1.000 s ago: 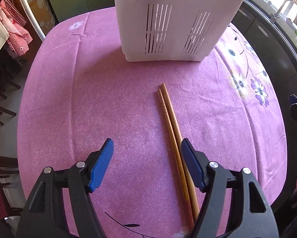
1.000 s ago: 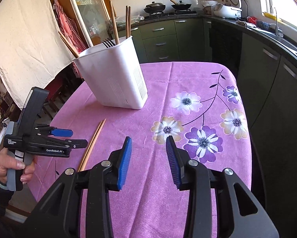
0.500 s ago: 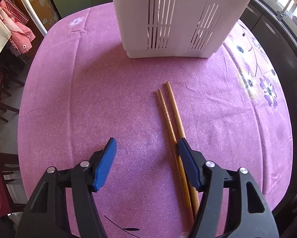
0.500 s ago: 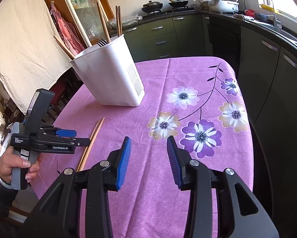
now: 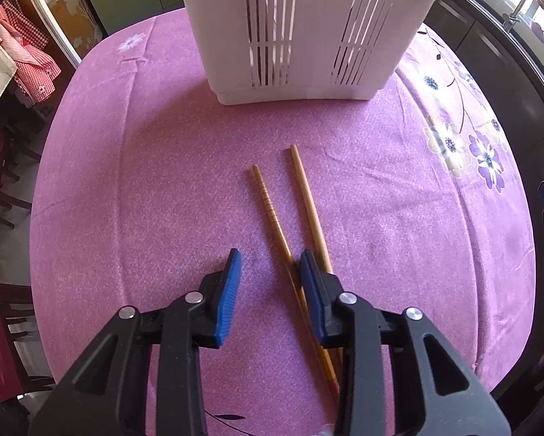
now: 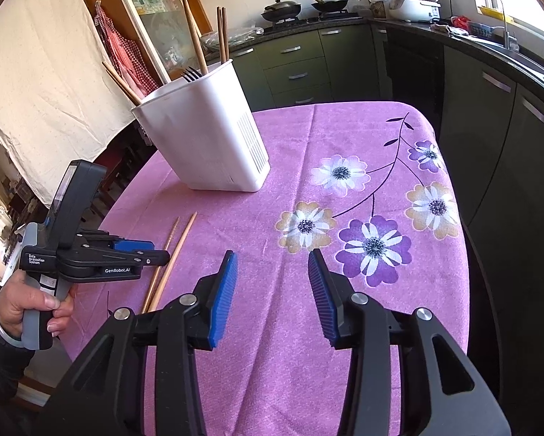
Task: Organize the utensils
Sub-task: 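Grasp one of the last two chopsticks with left gripper while right gripper approaches, then lift the chopstick with left gripper while right gripper grasps the last chopstick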
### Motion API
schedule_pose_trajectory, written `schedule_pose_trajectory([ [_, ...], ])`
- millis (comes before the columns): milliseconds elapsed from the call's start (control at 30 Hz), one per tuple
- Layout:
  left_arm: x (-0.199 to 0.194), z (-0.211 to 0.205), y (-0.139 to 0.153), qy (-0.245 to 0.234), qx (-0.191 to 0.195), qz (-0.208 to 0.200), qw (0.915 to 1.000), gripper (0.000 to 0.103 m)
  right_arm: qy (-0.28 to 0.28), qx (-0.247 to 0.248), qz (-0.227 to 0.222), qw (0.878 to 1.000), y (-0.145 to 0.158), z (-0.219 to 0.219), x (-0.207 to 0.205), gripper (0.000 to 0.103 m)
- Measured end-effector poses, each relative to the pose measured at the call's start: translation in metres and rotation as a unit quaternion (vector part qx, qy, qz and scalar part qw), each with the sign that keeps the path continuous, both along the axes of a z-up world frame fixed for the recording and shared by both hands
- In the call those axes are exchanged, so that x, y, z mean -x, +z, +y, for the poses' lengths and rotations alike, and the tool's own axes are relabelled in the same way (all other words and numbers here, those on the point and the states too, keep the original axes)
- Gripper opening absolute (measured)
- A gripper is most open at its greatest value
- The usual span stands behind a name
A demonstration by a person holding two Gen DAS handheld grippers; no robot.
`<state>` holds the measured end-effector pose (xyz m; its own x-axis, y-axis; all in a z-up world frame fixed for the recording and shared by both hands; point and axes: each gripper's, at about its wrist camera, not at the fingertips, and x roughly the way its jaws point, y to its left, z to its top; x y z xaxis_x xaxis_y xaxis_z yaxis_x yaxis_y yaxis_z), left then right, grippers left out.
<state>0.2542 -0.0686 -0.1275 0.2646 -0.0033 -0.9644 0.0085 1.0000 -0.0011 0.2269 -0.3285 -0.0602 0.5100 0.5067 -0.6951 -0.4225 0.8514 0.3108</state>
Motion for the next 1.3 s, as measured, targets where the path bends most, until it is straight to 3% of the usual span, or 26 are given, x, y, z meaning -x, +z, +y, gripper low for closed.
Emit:
schedule_pose_trajectory([
  [200, 0.006, 0.009, 0.0, 0.004, 0.011, 0.016, 0.9998, 0.011, 0.001, 0.001, 0.002, 1.0, -0.001, 0.0, -0.001, 0.041],
  [567, 0.023, 0.037, 0.008, -0.003, 0.026, -0.003, 0.9997, 0.006, 0.0, 0.006, 0.005, 1.0, -0.004, 0.002, -0.001, 0.041],
  [900, 0.067, 0.048, 0.07, -0.01, 0.016, -0.106, 0.9942, 0.006, 0.022, 0.031, 0.015, 0.999, -0.005, 0.027, 0.0, 0.045],
  [1300, 0.127, 0.064, 0.118, 0.003, 0.001, -0.232, 0.9727, 0.006, 0.1, 0.091, 0.051, 0.99, -0.023, 0.12, -0.014, 0.045],
])
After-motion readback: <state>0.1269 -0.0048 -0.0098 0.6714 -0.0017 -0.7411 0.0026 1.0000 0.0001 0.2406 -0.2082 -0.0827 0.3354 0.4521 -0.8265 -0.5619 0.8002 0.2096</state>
